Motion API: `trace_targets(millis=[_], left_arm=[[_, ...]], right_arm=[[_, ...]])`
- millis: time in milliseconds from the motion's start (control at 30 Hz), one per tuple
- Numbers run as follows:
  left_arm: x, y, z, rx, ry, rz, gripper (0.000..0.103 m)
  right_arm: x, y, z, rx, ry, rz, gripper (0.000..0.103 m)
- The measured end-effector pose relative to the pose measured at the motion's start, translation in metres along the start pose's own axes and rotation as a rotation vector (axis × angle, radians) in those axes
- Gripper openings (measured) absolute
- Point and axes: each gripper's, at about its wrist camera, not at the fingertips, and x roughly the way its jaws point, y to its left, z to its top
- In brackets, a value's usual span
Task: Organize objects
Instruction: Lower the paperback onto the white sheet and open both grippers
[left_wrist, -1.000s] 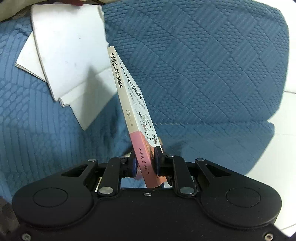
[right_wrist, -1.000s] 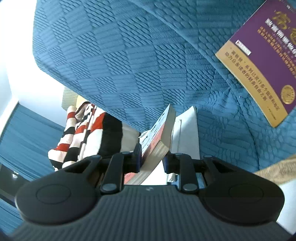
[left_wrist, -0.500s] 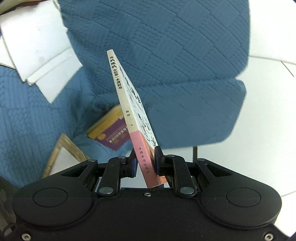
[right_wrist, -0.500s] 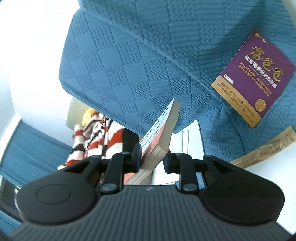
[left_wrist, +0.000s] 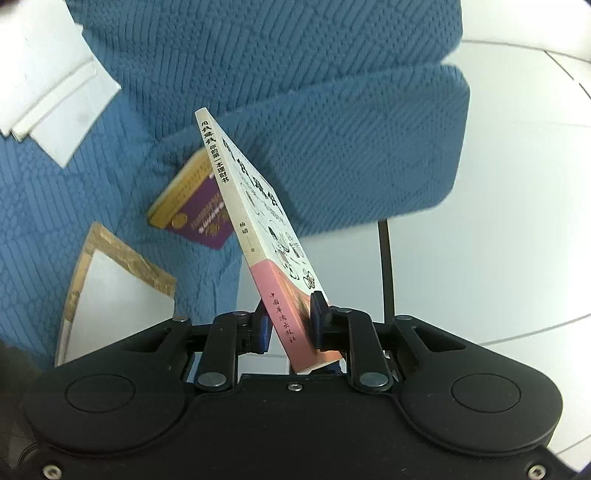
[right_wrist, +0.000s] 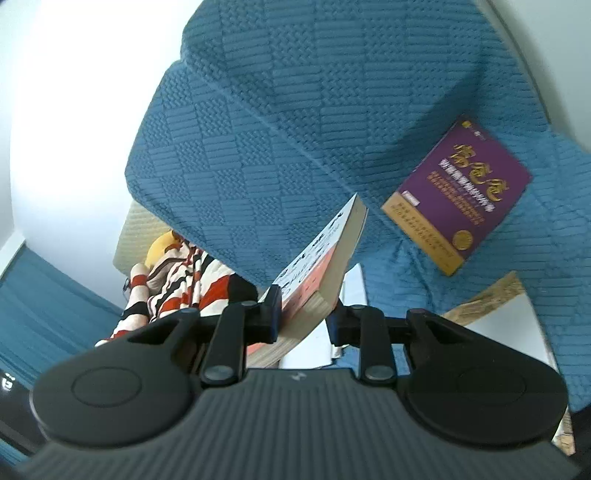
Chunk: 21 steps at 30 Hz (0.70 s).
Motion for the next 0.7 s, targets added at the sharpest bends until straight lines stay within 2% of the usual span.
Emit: trace_targets(millis=[367,700], left_arm=[[0.034,0.04,-0.039,0.048,0.092,0.071,0.021],[0.057,0.099,-0.06,0.056,0.164,0.185,0.022]], right_arm=[[-0.019,-0.052,-0.034,0.035,-0.025,-0.073,0.028],[-0.007,-0.103,-0.081,0.078,0.022,-0.169,0.028]])
